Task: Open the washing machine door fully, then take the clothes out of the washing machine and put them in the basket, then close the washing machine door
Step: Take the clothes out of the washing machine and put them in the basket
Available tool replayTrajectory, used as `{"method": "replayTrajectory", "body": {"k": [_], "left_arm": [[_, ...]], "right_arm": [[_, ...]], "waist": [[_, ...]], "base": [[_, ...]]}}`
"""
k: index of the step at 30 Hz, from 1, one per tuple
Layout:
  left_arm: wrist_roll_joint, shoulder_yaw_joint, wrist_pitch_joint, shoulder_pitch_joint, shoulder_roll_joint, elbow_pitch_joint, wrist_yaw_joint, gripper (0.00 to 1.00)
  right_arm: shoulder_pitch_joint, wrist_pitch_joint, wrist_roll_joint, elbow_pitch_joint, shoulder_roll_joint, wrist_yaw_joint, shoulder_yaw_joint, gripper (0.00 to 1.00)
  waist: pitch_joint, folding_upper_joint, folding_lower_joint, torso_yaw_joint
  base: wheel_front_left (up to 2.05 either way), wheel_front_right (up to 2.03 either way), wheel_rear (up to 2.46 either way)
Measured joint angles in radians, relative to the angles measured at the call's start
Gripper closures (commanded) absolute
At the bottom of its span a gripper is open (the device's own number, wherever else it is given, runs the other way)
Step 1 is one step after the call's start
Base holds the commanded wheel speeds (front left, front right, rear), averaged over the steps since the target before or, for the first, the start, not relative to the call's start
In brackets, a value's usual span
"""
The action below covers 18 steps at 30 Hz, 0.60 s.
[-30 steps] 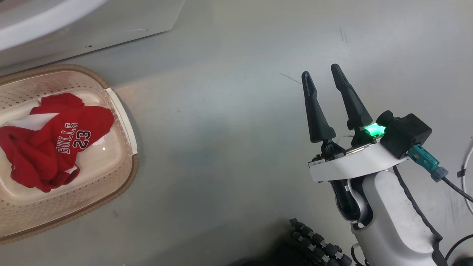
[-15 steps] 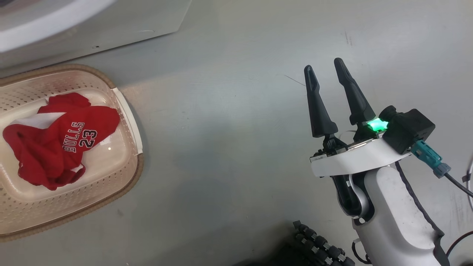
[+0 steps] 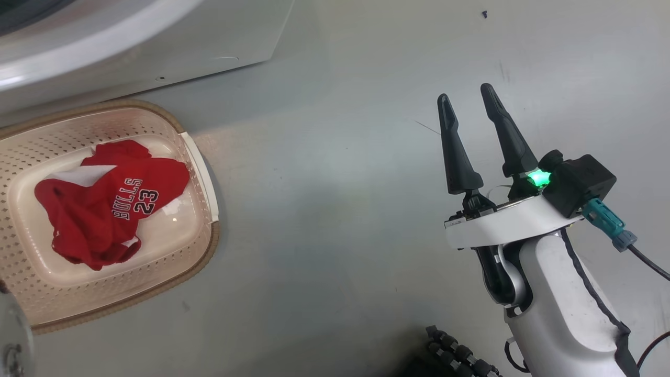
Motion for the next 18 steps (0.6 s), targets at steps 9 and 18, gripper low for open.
{"method": "replayTrajectory", "body": {"k": [9, 18], "left_arm": [[-0.027, -0.018, -0.162, 0.115, -0.079, -0.04, -0.013, 1.0], [-0.03, -0.042, -0.304, 0.254, -0.141, -0.086, -0.026, 1.0]], "right_arm": [[0.015, 0.0, -0.055, 0.023, -0.001, 0.002, -0.03, 0.0], [0.056, 0.0, -0.094, 0.047, -0.001, 0.005, -0.047, 0.0]], "waist": [[-0.057, 0.0, 0.0, 0.034], [-0.133, 0.0, 0.0, 0.08]], "base": [[0.0, 0.0, 0.0], [0.0, 0.0, 0.0]]}}
